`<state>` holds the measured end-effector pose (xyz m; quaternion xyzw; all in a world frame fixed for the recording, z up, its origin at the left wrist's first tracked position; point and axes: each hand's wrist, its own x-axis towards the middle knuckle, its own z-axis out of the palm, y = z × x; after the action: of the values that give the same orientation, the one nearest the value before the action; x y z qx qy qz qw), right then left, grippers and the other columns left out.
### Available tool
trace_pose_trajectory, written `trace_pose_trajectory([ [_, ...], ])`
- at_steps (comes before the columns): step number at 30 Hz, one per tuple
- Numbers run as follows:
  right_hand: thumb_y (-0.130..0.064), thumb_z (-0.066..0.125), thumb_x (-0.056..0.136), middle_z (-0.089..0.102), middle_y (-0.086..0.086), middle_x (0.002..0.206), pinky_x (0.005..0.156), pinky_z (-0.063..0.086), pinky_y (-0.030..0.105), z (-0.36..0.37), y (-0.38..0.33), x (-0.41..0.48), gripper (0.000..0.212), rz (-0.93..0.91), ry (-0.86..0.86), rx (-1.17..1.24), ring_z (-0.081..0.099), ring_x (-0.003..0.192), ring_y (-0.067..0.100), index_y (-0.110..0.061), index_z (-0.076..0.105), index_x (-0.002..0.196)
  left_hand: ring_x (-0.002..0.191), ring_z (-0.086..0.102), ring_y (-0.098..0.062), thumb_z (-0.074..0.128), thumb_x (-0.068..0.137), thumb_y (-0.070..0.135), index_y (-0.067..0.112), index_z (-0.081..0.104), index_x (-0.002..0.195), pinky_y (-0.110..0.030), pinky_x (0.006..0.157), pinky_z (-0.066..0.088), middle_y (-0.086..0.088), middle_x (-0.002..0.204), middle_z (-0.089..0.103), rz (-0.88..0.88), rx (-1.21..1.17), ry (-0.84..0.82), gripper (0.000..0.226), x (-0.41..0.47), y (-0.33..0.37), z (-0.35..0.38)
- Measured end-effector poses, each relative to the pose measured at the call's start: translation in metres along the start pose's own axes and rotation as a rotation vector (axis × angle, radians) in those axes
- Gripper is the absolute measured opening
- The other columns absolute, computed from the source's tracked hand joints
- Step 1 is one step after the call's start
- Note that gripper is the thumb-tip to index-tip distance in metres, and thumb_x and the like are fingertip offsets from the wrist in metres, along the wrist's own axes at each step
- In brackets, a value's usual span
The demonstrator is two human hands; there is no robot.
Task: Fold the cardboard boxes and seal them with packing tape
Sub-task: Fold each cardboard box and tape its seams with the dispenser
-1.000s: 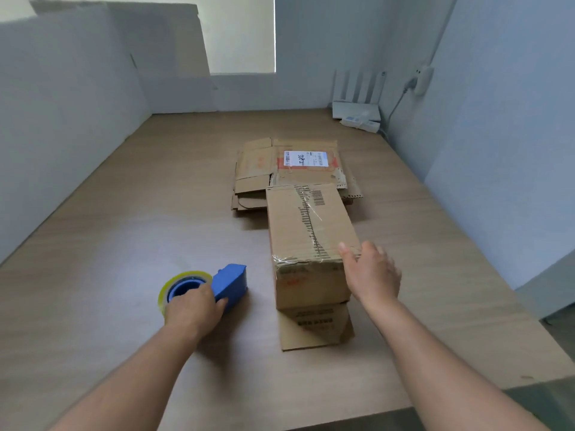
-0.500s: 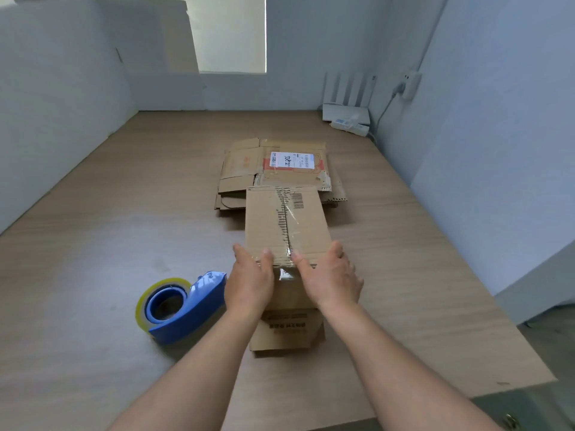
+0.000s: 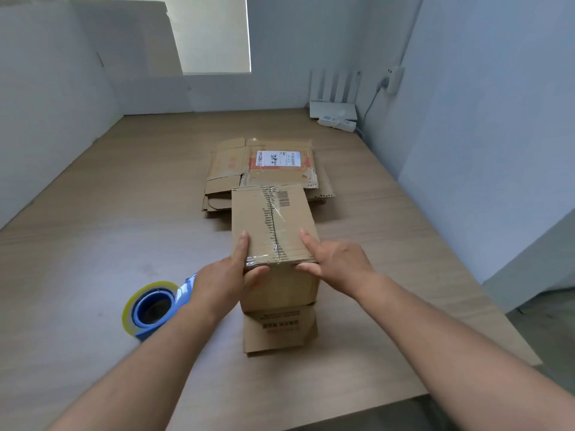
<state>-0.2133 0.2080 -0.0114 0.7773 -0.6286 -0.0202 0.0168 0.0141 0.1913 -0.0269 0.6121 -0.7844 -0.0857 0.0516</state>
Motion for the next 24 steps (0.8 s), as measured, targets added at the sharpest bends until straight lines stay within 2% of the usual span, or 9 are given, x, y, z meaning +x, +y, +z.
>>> trace_pose_trajectory([
  [4,-0.048,0.029,0.100,0.057,0.004,0.124,0.084,0.046,0.037,0.000,0.019,-0.007,0.061,-0.174,-0.061,0.070,0.055,0.108,0.026,-0.028,0.005,0.152,0.108,0.056,-0.028,0.033,0.097,0.056,0.042,-0.007,0.150,-0.029,0.076,0.035,-0.005,0.128,0.060,0.094,-0.125,-0.150,0.067,0.003,-0.022,-0.006],
  [7,-0.042,0.029,0.102,0.054,0.004,0.127,0.088,0.045,0.037,-0.004,0.023,-0.007,0.059,-0.206,-0.112,0.123,0.052,0.111,0.026,-0.030,0.000,0.152,0.102,0.054,-0.023,0.035,0.099,0.051,0.056,-0.007,0.144,-0.027,0.084,0.037,-0.006,0.128,0.059,0.118,-0.291,-0.268,0.062,0.002,-0.035,-0.012],
  [8,-0.041,0.030,0.102,0.053,0.005,0.130,0.091,0.044,0.036,-0.007,0.023,-0.007,0.059,-0.200,-0.148,0.157,0.052,0.113,0.026,-0.032,-0.001,0.151,0.106,0.053,-0.021,0.038,0.099,0.048,0.058,-0.006,0.142,-0.026,0.090,0.037,-0.002,0.133,0.056,0.126,-0.350,-0.297,0.063,0.002,-0.037,-0.013],
  [10,-0.032,0.039,0.100,0.052,0.009,0.136,0.091,0.042,0.034,-0.015,0.027,-0.005,0.065,-0.167,-0.249,0.218,0.052,0.112,0.027,-0.039,-0.002,0.150,0.123,0.049,-0.016,0.046,0.099,0.036,0.059,-0.007,0.139,-0.022,0.103,0.033,0.008,0.143,0.046,0.137,-0.448,-0.350,0.070,0.003,-0.039,-0.019],
  [13,-0.012,0.046,0.088,0.051,0.009,0.138,0.080,0.042,0.030,-0.029,0.037,-0.002,0.084,-0.138,-0.376,0.208,0.052,0.092,0.018,-0.054,0.001,0.144,0.125,0.047,-0.012,0.050,0.091,0.024,0.058,-0.005,0.139,-0.023,0.109,0.031,0.010,0.145,0.043,0.146,-0.418,-0.461,0.080,0.007,-0.043,-0.032],
  [15,-0.015,0.050,0.091,0.047,0.004,0.142,0.088,0.045,0.032,-0.036,0.040,0.003,0.080,-0.161,-0.355,0.153,0.053,0.104,0.019,-0.055,0.007,0.144,0.128,0.047,-0.010,0.051,0.088,0.025,0.057,-0.002,0.143,-0.027,0.110,0.033,0.009,0.146,0.044,0.176,-0.334,-0.505,0.082,0.011,-0.044,-0.041],
  [17,-0.031,0.057,0.092,0.049,0.000,0.140,0.095,0.043,0.037,-0.039,0.038,0.007,0.070,-0.212,-0.290,0.089,0.050,0.118,0.022,-0.048,0.016,0.146,0.128,0.048,-0.009,0.053,0.093,0.030,0.057,-0.004,0.143,-0.029,0.108,0.038,0.007,0.143,0.048,0.217,-0.173,-0.475,0.081,0.015,-0.045,-0.048],
  [20,-0.044,0.058,0.090,0.056,-0.001,0.130,0.085,0.043,0.033,-0.039,0.035,0.010,0.067,-0.298,-0.208,0.018,0.052,0.115,0.023,-0.038,0.024,0.148,0.124,0.051,-0.014,0.053,0.094,0.042,0.054,-0.016,0.139,-0.027,0.102,0.040,0.002,0.139,0.053,0.277,0.012,-0.420,0.083,0.019,-0.046,-0.051],
  [24,-0.047,0.053,0.092,0.058,0.005,0.119,0.078,0.042,0.033,-0.029,0.033,0.006,0.067,-0.365,-0.079,-0.063,0.054,0.106,0.024,-0.024,0.026,0.149,0.118,0.055,-0.017,0.052,0.092,0.051,0.047,-0.014,0.146,-0.026,0.095,0.042,0.000,0.136,0.056,0.304,0.082,-0.410,0.086,0.019,-0.043,-0.044],
])
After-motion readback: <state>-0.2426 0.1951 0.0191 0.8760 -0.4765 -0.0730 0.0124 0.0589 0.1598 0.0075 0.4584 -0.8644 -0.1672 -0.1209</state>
